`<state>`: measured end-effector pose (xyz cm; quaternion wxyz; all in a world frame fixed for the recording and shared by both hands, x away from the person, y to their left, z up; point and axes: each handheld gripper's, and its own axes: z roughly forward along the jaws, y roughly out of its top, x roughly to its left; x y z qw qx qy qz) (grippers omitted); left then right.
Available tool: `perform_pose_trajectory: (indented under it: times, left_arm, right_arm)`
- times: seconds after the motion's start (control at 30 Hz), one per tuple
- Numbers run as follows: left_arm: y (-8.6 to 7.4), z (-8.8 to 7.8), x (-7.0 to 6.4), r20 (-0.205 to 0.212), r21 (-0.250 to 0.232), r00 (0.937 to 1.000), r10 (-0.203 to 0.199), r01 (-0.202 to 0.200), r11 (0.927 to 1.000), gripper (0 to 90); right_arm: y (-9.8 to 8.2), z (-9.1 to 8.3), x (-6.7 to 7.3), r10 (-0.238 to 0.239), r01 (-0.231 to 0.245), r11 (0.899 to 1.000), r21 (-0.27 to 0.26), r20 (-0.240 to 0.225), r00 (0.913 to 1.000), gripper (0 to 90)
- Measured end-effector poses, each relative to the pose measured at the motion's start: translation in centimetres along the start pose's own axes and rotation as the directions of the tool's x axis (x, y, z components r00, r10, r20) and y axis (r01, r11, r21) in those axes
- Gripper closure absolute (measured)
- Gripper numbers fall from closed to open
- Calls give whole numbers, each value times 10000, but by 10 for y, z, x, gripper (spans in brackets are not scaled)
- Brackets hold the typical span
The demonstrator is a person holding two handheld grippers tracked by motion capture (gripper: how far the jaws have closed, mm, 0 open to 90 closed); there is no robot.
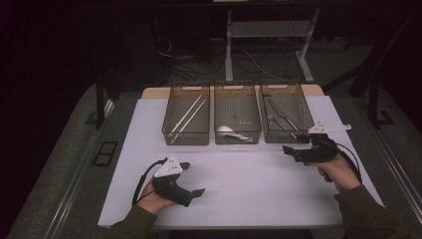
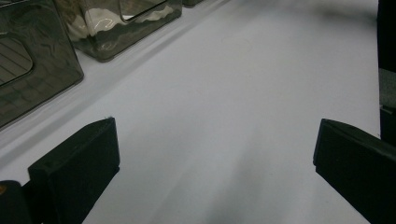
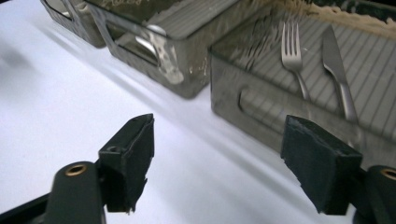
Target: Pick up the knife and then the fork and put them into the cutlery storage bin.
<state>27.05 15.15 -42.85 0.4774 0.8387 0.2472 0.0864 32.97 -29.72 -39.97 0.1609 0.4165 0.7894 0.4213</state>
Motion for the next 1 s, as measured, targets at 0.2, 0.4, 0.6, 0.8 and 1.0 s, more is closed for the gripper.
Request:
perform_pose_trajectory:
  times: [0.2,0.4,0.6,0.8,1.0]
  left_arm:
    - [0,0,-1,2,0,10000,-2,2,10000,0]
    - [0,0,-1,-7,29,10000,-30,30,10000,0]
    - [0,-1,0,-25,33,10000,29,-29,10000,0]
    - [0,-1,0,-35,18,10000,-1,1,10000,0]
    - [0,-1,0,-106,77,9999,57,-56,10000,0]
  right_arm:
    - [-25,-8,9,-42,40,9996,-277,-87,10000,221]
    - [-43,-16,19,-172,144,9972,-727,-382,9991,205]
    - [-59,-19,28,-7,-52,9974,-725,-806,9967,197]
    - [-64,-20,34,-148,67,9967,-810,-992,9950,192]
    - [-65,-20,35,-179,97,9970,-773,-1052,9943,192]
